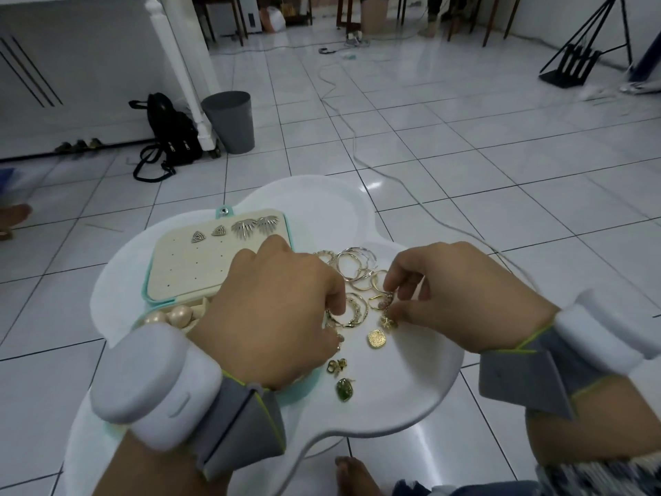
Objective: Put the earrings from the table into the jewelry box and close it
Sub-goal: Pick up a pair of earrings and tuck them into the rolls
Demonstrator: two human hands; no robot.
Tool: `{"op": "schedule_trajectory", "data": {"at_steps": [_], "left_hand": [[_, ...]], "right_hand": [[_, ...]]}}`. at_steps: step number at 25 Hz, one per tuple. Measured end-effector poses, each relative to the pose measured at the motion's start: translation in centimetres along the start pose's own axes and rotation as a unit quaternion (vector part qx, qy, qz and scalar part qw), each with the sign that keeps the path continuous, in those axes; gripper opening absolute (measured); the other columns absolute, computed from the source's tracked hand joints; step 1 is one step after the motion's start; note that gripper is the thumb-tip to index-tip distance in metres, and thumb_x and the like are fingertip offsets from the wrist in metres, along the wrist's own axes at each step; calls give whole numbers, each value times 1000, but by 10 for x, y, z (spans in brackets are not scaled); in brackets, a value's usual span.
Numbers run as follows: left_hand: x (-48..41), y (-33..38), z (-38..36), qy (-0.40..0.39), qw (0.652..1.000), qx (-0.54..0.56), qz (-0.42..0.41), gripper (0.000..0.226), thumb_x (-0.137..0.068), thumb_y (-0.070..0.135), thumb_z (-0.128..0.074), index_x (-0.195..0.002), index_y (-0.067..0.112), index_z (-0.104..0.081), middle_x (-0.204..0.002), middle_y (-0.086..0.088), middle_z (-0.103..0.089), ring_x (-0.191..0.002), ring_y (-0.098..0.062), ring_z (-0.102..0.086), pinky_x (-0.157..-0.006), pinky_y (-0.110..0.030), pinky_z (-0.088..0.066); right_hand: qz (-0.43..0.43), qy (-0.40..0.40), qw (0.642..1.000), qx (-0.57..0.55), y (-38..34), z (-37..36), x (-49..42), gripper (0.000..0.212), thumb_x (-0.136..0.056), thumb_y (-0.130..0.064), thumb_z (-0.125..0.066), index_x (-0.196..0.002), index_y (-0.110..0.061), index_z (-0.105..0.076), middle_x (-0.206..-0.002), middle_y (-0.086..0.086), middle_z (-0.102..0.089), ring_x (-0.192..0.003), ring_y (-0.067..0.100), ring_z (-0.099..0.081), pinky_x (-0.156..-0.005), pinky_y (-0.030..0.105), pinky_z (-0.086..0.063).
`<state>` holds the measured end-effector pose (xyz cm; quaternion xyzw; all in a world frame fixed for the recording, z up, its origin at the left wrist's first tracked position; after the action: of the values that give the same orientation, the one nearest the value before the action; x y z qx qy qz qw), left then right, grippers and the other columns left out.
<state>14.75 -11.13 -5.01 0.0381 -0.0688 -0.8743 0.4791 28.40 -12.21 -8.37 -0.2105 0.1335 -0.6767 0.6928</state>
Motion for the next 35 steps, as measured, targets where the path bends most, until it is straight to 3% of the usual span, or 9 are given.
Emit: {"op": "schedule_trajectory", "data": {"at_steps": [7,11,15,17,21,23,27,31,35], "left_hand": [[-3,1,-9,-23,999,-39,18,6,-79,35,-60,-82,29,-60,-84,13,-60,-101,-12,-39,-80,-26,-28],[-3,9,-16,-21,999,-27,0,7,-78,23,-57,-81,30,-54,-88,12,-58,-104,-15,-35,-83,-28,-29],[-2,16,-4,43,995,80,-28,12,-74,18,-54,-73,28,-47,-80,9,-52,-87,-14,-46,-74,-27,-38],[-1,6,9,89,982,165,-23,18,-72,13,-56,-68,27,-45,-74,9,-48,-71,-7,-47,-66,-20,-38],[2,-24,22,174,927,331,23,21,-70,7,-60,-75,27,-55,-67,7,-55,-54,-4,-48,-53,-10,-37],[4,-37,23,197,873,444,47,23,-71,8,-64,-83,26,-56,-71,5,-64,-50,-4,-51,-52,-16,-44],[9,-54,23,198,784,584,71,29,-74,-6,-71,-85,15,-54,-82,-3,-76,-60,-12,-61,-61,-22,-55],[17,-67,26,203,746,631,65,21,-72,-8,-70,-80,9,-62,-83,-5,-77,-76,-19,-70,-73,-27,-59],[31,-89,30,235,732,632,96,23,-55,13,-78,-76,15,-70,-84,-6,-75,-81,-27,-73,-73,-35,-60]], "right_hand": [[6,27,996,-80,1,5,-1,8,-72,-23,-75,-76,-24,-68,-69,-7,-69,-63,2,-61,-62,9,-45],[11,59,984,-165,-2,13,1,9,-71,-16,-70,-73,-24,-66,-64,-8,-68,-57,3,-62,-61,23,-53],[22,101,963,-249,-8,20,1,14,-72,-11,-67,-73,-25,-64,-64,-4,-66,-56,15,-63,-54,23,-49],[33,121,948,-292,-13,23,0,14,-73,-9,-66,-74,-23,-65,-66,0,-66,-65,26,-67,-62,36,-55],[72,137,915,-374,-29,27,-2,18,-68,-10,-59,-77,-22,-69,-63,-3,-58,-75,41,-63,-65,48,-54],[86,133,893,-421,-38,25,-5,22,-68,-7,-57,-79,-20,-70,-65,-3,-58,-70,40,-61,-59,38,-51],[80,105,848,-513,-51,18,-10,21,-65,-4,-61,-82,-15,-67,-62,-2,-64,-61,17,-62,-55,20,-49],[74,98,824,-553,-61,15,-14,20,-64,-3,-71,-80,-12,-66,-63,3,-68,-61,16,-65,-57,20,-51],[85,82,808,-577,-78,7,-19,19,-75,9,-67,-81,-9,-67,-62,4,-68,-59,17,-65,-58,20,-53]]}}
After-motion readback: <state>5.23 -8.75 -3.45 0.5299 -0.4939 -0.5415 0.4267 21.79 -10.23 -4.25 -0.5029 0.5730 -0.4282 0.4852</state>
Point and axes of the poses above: each hand's wrist, its own x-axis away from the middle knuckle, its own z-axis out of the back of the hand, y = z × x, the point moved 8 cm from there along -x, towards the middle knuckle
